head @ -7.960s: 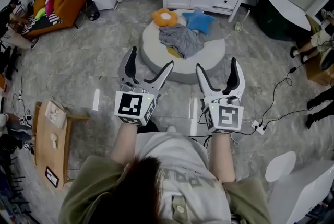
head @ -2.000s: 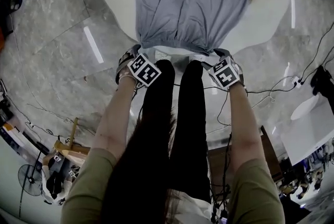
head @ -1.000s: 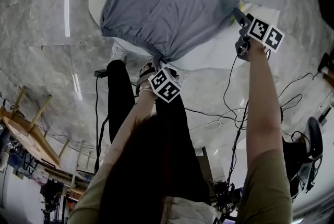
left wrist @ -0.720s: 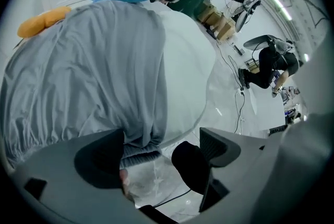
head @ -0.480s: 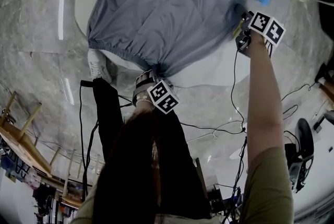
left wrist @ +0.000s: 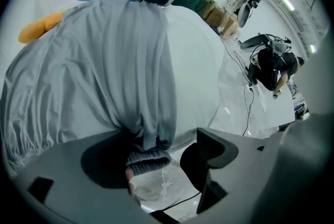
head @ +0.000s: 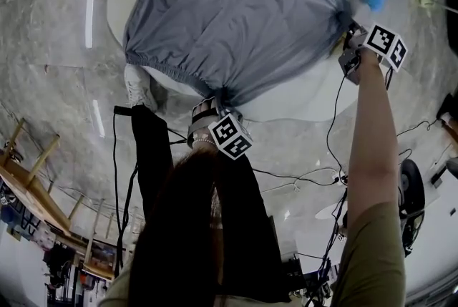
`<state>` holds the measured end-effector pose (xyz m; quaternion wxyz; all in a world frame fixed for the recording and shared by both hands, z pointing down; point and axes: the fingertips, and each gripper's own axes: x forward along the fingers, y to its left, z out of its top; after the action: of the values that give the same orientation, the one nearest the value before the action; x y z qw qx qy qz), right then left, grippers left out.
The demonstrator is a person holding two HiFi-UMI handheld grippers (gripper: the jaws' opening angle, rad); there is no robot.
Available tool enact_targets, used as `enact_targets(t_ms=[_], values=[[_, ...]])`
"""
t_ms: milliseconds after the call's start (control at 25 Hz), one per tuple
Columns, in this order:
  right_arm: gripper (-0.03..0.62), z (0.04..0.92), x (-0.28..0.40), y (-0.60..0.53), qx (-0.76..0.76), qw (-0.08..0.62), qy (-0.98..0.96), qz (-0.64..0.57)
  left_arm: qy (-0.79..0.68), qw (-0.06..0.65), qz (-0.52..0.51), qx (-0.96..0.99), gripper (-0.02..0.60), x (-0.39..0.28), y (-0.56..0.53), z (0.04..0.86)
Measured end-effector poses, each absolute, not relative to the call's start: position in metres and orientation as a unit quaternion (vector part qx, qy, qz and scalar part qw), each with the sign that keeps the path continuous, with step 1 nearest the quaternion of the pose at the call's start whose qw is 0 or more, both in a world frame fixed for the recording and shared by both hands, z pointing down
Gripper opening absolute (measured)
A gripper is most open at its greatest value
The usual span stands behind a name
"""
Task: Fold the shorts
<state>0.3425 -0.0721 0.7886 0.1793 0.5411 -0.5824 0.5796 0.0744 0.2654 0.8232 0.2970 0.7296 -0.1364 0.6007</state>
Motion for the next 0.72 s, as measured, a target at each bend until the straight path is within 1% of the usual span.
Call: enact_targets(t_ms=[40, 80, 120, 160, 240, 320, 360, 480, 600, 720], values=[[0.038, 0.786, 0.343, -0.069, 0.532, 0.181, -0.586, 0.584, -0.140, 0.291, 0.604, 0.728, 0.378, 0.073, 0.265, 0.822], [0.017, 0.783, 0.344, -0.067, 0.525, 0.179, -0.587, 0.589, -0.143, 0.283, 0.609, 0.727, 0.328, 0.071, 0.265, 0.820], [0.017, 0.778, 0.344, -0.066, 0.519, 0.173, -0.589, 0.595, -0.146, 0.274, 0.614, 0.726, 0.267, 0.068, 0.264, 0.818], [0.015, 0.773, 0.345, -0.067, 0.514, 0.165, -0.591, 0.600, -0.149, 0.266, 0.618, 0.725, 0.232, 0.066, 0.263, 0.816], [0.015, 0.760, 0.344, -0.067, 0.500, 0.147, -0.597, 0.609, -0.158, 0.258, 0.619, 0.725, 0.114, 0.061, 0.259, 0.810], [0.015, 0.741, 0.342, -0.066, 0.478, 0.131, -0.608, 0.621, -0.168, 0.262, 0.610, 0.728, 0.048, 0.059, 0.254, 0.796], [0.015, 0.729, 0.341, -0.065, 0.464, 0.123, -0.614, 0.626, -0.170, 0.267, 0.606, 0.729, 0.028, 0.058, 0.254, 0.788], [0.015, 0.696, 0.333, -0.067, 0.437, 0.101, -0.623, 0.641, -0.168, 0.295, 0.588, 0.734, 0.016, 0.049, 0.266, 0.772], [0.015, 0.676, 0.325, -0.075, 0.441, 0.093, -0.621, 0.641, -0.173, 0.325, 0.568, 0.736, 0.011, 0.030, 0.270, 0.761], [0.015, 0.663, 0.316, -0.080, 0.438, 0.112, -0.627, 0.634, -0.179, 0.306, 0.571, 0.741, 0.011, 0.022, 0.263, 0.757]])
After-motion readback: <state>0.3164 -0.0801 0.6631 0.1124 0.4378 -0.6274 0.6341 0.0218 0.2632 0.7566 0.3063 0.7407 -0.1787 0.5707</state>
